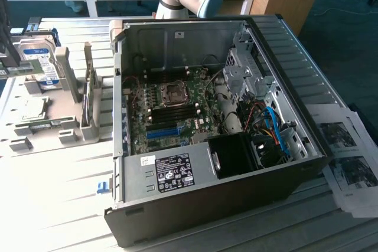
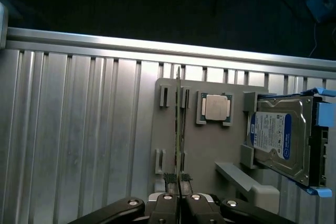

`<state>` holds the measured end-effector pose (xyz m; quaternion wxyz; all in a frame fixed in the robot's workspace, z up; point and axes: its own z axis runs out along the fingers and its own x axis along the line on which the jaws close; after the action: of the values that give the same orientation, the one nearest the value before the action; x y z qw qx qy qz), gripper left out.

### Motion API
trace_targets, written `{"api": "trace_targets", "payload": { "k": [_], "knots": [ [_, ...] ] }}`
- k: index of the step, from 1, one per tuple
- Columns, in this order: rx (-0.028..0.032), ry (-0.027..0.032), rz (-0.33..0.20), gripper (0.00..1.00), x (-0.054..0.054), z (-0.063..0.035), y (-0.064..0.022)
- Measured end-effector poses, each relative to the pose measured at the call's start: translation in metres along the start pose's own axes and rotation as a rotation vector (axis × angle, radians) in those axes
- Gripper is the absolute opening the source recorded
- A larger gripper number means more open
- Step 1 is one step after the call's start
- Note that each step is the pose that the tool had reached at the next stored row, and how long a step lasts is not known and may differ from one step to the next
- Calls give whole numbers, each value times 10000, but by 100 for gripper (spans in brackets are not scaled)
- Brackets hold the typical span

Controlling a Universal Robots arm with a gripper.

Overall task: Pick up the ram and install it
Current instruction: 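Pick up the ram and move it above insertion slot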

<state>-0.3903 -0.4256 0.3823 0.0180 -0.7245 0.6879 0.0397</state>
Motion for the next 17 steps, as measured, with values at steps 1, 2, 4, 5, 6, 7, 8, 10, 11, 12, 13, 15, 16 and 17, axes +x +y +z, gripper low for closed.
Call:
{"api": "trace_targets", "payload": {
  "k": [1, 2, 4, 5, 6, 7, 8, 10, 11, 12, 13, 15, 16, 17],
  "knots": [
    [0, 0, 0, 12, -1, -11, 1],
    [0, 1, 0, 12, -2, -22, 1],
    [0, 0, 0, 12, -4, -45, 1],
    [0, 0, 0, 12, -5, -57, 2],
    [-1, 0, 0, 12, -6, -69, 2],
    [-1, 0, 0, 12, -6, -81, 2],
    [-1, 0, 0, 12, -7, -91, 3],
    [1, 0, 0, 12, -9, -112, 3],
    [0, 0, 0, 12, -10, -120, 4],
    [1, 0, -1, 12, -10, -123, 4],
    [1, -1, -1, 12, -10, -123, 4],
    [0, 0, 0, 12, -10, -124, 3],
    [0, 0, 0, 12, -10, -124, 3],
    [-1, 0, 0, 12, -10, -125, 4]
  ]
}}
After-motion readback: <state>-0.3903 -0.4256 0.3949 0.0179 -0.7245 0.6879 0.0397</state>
